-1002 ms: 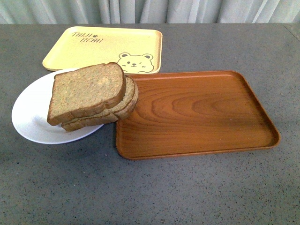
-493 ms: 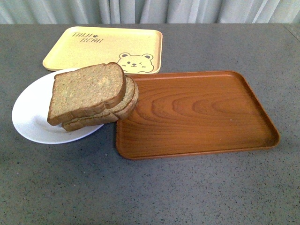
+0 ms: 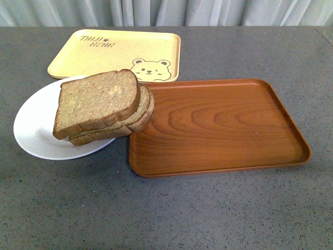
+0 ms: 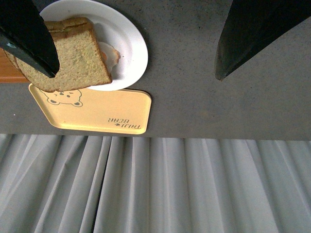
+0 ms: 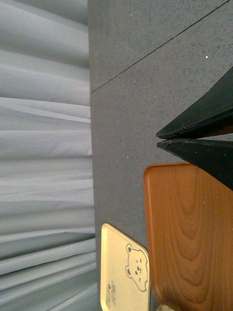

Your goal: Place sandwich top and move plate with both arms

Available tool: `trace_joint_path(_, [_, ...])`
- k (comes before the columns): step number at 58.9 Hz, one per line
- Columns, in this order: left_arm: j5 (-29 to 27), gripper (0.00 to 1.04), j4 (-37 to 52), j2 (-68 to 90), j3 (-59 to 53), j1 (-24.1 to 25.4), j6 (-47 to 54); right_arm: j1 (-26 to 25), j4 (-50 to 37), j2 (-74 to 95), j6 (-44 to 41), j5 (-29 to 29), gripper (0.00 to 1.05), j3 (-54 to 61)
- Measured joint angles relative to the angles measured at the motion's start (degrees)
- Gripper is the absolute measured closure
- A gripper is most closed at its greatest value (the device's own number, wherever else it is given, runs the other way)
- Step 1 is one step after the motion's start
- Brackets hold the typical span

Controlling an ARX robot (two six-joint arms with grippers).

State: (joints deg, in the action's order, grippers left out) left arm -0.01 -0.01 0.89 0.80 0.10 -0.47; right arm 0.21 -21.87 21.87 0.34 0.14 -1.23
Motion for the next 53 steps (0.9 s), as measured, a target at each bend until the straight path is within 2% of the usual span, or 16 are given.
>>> trace_joint_path(35, [0.0,0.09,0.0,0.0,0.0,0.0,0.0,0.0,11.5,-11.5,0.0,0.0,1.03,0.0])
trace_joint_path(42, [0.0,0.09,0.0,0.0,0.0,0.0,0.0,0.0,21.1,-19.7,0.0,0.0,1.03,0.0])
trace_joint_path(53, [0.0,0.09,0.0,0.0,0.0,0.0,0.0,0.0,21.8,-21.4,0.0,-0.1,1.03,0.0])
